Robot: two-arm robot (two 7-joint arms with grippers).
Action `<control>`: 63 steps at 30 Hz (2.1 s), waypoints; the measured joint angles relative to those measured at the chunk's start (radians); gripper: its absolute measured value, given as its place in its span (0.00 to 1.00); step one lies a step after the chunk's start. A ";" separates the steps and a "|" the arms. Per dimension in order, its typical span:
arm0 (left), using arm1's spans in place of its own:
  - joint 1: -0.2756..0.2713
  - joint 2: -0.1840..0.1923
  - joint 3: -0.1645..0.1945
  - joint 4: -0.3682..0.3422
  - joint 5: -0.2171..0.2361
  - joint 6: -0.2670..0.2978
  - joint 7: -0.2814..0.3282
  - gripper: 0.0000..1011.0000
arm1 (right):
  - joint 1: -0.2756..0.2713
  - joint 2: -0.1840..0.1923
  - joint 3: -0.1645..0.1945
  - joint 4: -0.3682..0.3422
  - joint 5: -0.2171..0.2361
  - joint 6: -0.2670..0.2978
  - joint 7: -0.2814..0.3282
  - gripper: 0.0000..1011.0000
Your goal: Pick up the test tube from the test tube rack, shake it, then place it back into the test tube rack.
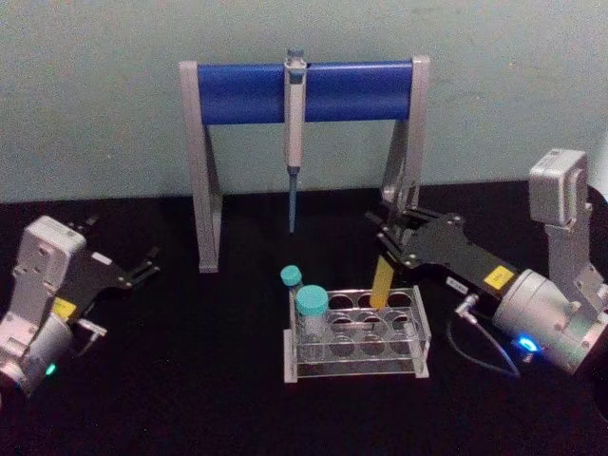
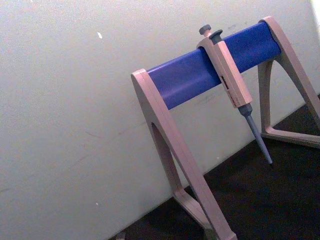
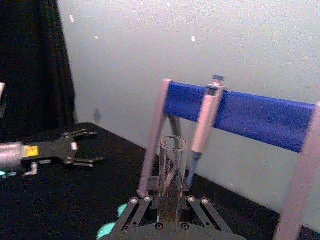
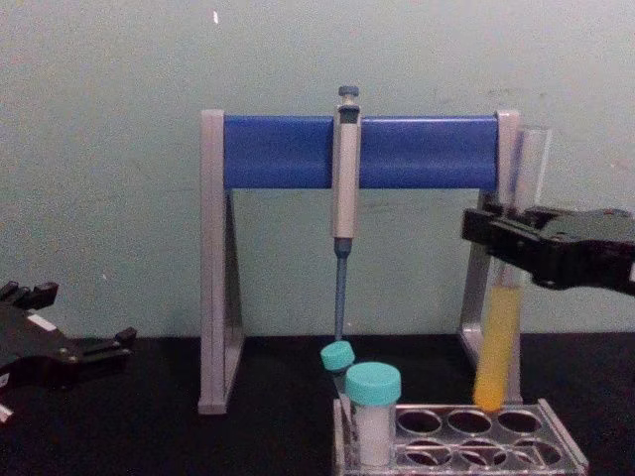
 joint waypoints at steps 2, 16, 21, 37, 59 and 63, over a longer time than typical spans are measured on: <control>0.000 0.000 0.000 0.000 0.000 0.000 0.000 1.00 | 0.011 -0.006 -0.013 0.006 0.002 -0.002 0.011 0.23; 0.000 0.000 0.000 0.000 0.000 0.000 0.000 1.00 | 0.140 -0.061 -0.066 0.141 -0.014 -0.043 0.042 0.23; 0.000 0.000 0.000 0.000 0.000 0.000 0.000 1.00 | 0.164 -0.070 -0.064 0.175 -0.019 -0.049 0.034 0.23; 0.000 0.000 0.000 0.000 0.000 0.000 0.000 1.00 | 0.166 -0.076 -0.044 0.190 -0.027 -0.049 0.014 0.23; 0.000 0.000 0.000 0.000 0.000 0.000 0.000 1.00 | 0.162 -0.079 -0.039 0.183 -0.031 -0.045 0.014 0.23; 0.000 0.000 0.000 0.000 0.000 0.000 0.000 1.00 | 0.163 -0.079 -0.040 0.183 -0.031 -0.045 0.015 0.23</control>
